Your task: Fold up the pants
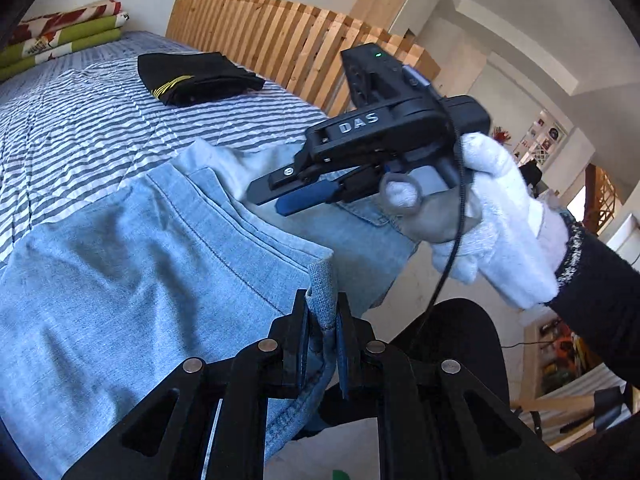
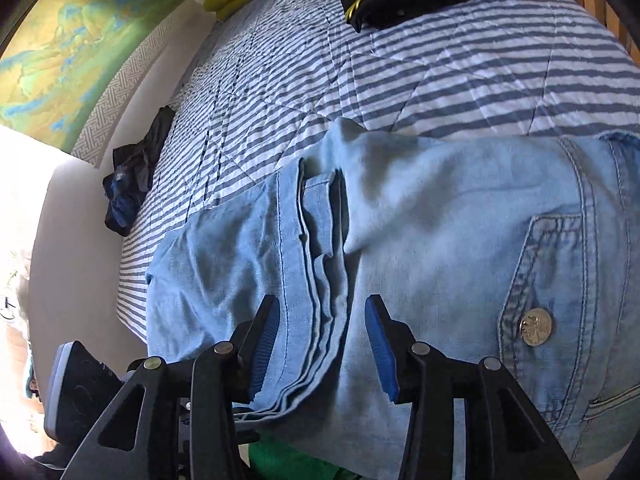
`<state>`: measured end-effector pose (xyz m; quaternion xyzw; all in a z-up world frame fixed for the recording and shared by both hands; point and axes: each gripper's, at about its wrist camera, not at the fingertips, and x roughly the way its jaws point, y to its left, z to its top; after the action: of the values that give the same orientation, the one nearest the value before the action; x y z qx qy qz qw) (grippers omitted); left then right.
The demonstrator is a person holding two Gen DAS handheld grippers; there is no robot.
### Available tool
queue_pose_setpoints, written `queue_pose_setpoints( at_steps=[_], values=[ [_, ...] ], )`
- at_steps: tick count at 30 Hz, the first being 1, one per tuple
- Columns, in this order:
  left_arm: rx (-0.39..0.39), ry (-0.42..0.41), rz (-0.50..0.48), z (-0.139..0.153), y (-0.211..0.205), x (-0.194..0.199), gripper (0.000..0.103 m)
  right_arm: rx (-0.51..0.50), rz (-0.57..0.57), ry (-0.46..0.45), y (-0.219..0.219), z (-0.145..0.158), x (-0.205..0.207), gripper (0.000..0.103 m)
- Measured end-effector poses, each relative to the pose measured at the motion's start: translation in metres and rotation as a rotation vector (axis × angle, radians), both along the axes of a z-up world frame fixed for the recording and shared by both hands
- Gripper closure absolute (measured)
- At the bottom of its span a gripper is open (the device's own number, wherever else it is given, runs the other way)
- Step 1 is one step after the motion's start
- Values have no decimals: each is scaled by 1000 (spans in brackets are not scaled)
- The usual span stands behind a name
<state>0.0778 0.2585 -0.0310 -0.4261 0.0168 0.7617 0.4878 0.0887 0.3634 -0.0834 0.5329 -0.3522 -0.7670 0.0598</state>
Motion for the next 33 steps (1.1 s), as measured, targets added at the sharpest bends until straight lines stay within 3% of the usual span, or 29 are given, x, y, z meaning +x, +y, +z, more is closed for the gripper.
queue_pose_setpoints(
  at_steps=[2,5,9,15,16,17,19,22,28,31,33],
  values=[
    [-14,2,-12,6,-4,10,91,-13,-10,5,0,-4,-6,62],
    [-49,-13,-43,-3,1,15,91,69,-38,40,-4,4,-22,62],
    [-94,-15,-74,-18,6,27,91,107,-23,107,-14,16,-53,62],
    [-93,-26,-71,-24,4,24,90,194,42,6,-32,-7,-102,62],
    [-93,-27,-70,-25,3,24,90,191,41,10,-33,-8,-105,65],
    [-93,-28,-71,-25,3,23,90,186,40,14,-35,-9,-107,76],
    [-93,-30,-72,-26,2,23,90,205,37,15,-40,-8,-108,91],
    [-88,-30,-69,-26,0,22,90,244,37,59,-45,5,-102,100],
    [-51,-36,-73,-19,-6,24,90,232,-59,93,-23,40,-67,100],
    [-26,-50,-60,-15,-12,20,90,304,-59,31,-20,25,-65,100],
    [-9,-63,-54,-12,-15,17,90,281,-45,-24,-20,10,-67,98]
  ],
)
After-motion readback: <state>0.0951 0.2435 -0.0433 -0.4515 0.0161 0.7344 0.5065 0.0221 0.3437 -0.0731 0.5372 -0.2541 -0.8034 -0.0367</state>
